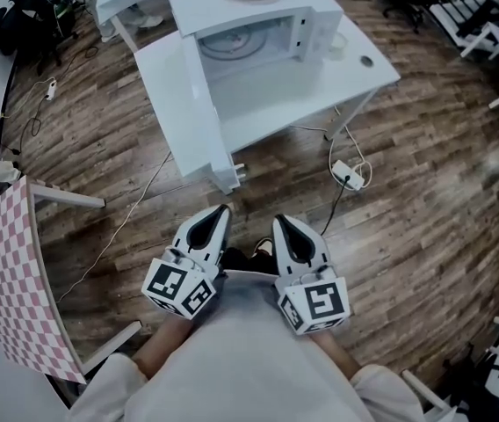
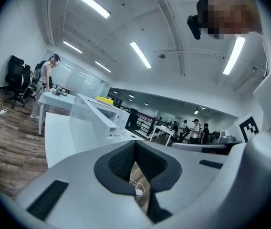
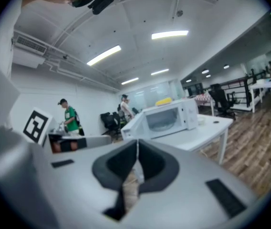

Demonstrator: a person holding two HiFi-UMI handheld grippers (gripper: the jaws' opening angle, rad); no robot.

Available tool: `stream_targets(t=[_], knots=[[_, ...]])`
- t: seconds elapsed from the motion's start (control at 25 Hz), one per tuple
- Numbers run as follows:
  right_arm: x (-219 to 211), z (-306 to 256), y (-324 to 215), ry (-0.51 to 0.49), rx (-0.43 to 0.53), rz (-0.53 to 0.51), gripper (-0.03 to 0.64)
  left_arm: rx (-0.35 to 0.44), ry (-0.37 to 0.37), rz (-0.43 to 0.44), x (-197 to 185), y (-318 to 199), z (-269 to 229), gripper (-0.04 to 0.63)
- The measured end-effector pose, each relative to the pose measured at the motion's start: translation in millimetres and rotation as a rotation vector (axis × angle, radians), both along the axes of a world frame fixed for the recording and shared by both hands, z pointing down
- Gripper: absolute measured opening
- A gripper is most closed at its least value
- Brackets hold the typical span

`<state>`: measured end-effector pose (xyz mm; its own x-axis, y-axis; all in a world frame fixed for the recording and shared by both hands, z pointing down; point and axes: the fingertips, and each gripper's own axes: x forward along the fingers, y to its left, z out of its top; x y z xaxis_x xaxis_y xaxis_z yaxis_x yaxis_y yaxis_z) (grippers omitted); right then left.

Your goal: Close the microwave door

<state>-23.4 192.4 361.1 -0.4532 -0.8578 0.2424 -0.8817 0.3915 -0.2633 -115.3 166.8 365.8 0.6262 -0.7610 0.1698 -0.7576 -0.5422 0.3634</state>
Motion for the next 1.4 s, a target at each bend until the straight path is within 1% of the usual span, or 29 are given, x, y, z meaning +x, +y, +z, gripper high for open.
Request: stream_targets(t=[0.2,0.4,0.6,0.84,1.12,1.4], knots=[[10,1,-2,-0.016,0.005,0.003,0.025,0.007,-0.017,-0.042,-5,-9,-2,0.018],[12,2,-3,-0.031,0.004,-0.012,0.026,0.009,-0.049,-0.078,-13,-20,-3,0.018],[21,5,-13,-0.034,-0.007,0.003,0.025,0.002,-0.079,-0.092,-15,-35,5,0.018],[22,5,-26,-0.02,-0.012,-0.009,0.025,-0.004,-0.127,-0.116,-17,-48,15,0.019],[21,9,-40,-0.015,-0.03,-0.032,0.025,-0.02,-0.139,-0.137,-20,-58,21,0.02],[26,12,-47,-0.013,-0.036,-0.033,0.026,-0.027,-0.139,-0.131,-19,-63,25,0.02]])
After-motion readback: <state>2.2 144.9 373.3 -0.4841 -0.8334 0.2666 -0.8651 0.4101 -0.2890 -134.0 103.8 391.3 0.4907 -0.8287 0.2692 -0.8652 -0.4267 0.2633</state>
